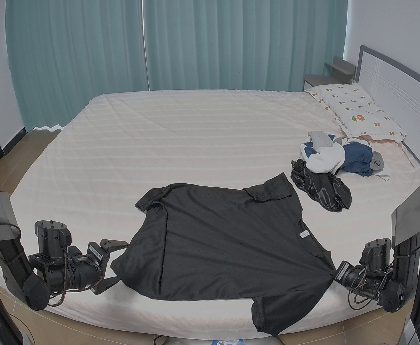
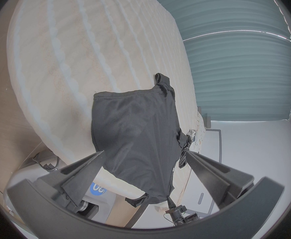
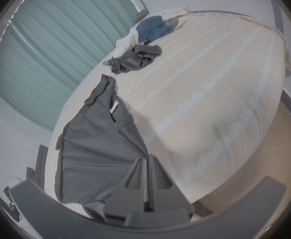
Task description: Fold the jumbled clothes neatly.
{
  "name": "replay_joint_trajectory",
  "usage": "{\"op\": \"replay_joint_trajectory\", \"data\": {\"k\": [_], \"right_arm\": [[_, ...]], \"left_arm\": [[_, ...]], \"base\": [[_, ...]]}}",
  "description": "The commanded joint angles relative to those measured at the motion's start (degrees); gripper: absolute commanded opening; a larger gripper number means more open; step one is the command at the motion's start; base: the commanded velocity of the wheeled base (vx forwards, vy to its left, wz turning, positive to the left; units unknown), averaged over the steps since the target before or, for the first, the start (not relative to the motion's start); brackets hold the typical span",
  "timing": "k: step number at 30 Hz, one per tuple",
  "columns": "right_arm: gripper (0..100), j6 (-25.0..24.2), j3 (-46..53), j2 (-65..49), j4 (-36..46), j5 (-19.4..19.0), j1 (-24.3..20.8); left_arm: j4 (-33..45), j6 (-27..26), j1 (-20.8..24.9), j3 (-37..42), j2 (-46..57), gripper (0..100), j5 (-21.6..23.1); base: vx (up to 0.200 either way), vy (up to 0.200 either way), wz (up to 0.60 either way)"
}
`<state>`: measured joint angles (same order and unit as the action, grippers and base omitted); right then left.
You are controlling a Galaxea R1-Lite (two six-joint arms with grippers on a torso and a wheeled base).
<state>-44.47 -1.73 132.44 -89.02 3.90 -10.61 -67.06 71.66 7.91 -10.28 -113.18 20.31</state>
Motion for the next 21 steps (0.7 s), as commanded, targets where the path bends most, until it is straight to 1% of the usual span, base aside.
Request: {"op": "replay_joint_trajectory", "data": {"k": [1, 3, 4, 5, 7, 8, 12, 16, 17, 18, 19, 20, 21], "right_arm": [[0, -0.18, 1.73, -2.01, -0.81, 2.16, 1.47], [0, -0.27, 1.73, -2.18, -0.72, 3.48, 1.82], [0, -0.27, 1.73, -2.18, -0.72, 3.48, 1.82], [0, -0.27, 1.73, -2.27, -0.72, 4.45, 1.90], [0, -0.53, 1.73, -2.18, -0.54, 4.98, 1.47], [100, -0.53, 1.73, -2.18, -0.72, 5.06, 1.20], [100, -0.62, 1.73, -3.77, -0.72, 5.68, 0.76], [100, -0.70, 1.73, -5.35, -0.81, 8.05, 0.23], [100, -0.88, 1.73, -6.14, -0.81, 8.84, -0.56], [100, -0.88, 1.73, -6.14, -0.81, 8.93, -0.56], [100, -2.20, 1.73, -7.11, -0.81, 9.81, -2.40], [100, -2.37, 1.73, -7.11, -0.81, 9.90, -2.49], [100, -4.31, 1.73, -7.81, -0.81, 10.69, -5.39]], "left_arm": [[-0.09, -0.03, 0.00, 0.78, 0.33, 100, -0.01], [-0.09, -0.11, 0.00, 0.78, 0.59, 100, -0.01], [-0.09, -0.11, 0.00, 0.78, 0.59, 100, -0.01], [-0.09, -0.20, -0.09, 0.78, 1.03, 100, -0.27], [-0.09, -0.73, -0.09, 0.26, 1.64, 100, -0.97], [-0.09, -1.70, -0.09, -0.18, 1.82, 100, -1.33], [0.70, -9.34, 0.44, -3.43, 1.73, 100, -2.12], [2.64, -11.89, 2.20, -8.80, 0.94, 100, -2.47], [5.01, -12.68, 2.46, -11.61, 0.59, 100, -2.64], [5.10, -12.68, 2.46, -11.78, 0.59, 100, -2.64], [11.78, -14.00, 3.43, -17.15, -0.20, 100, -3.00], [12.48, -14.09, 3.51, -17.58, -0.29, 100, -3.08], [20.74, -15.23, 5.54, -23.56, -1.78, 100, -5.10]], "base": [[0.000, 0.000, 0.00], [0.000, 0.000, 0.00], [0.000, 0.000, 0.00], [0.000, 0.000, 0.00], [0.000, 0.000, 0.00], [0.000, 0.000, 0.00], [0.000, 0.000, 0.00], [0.000, 0.000, 0.00], [0.000, 0.000, 0.00], [0.000, 0.000, 0.00], [0.000, 0.000, 0.00], [0.000, 0.000, 0.00], [0.000, 0.000, 0.00]]}}
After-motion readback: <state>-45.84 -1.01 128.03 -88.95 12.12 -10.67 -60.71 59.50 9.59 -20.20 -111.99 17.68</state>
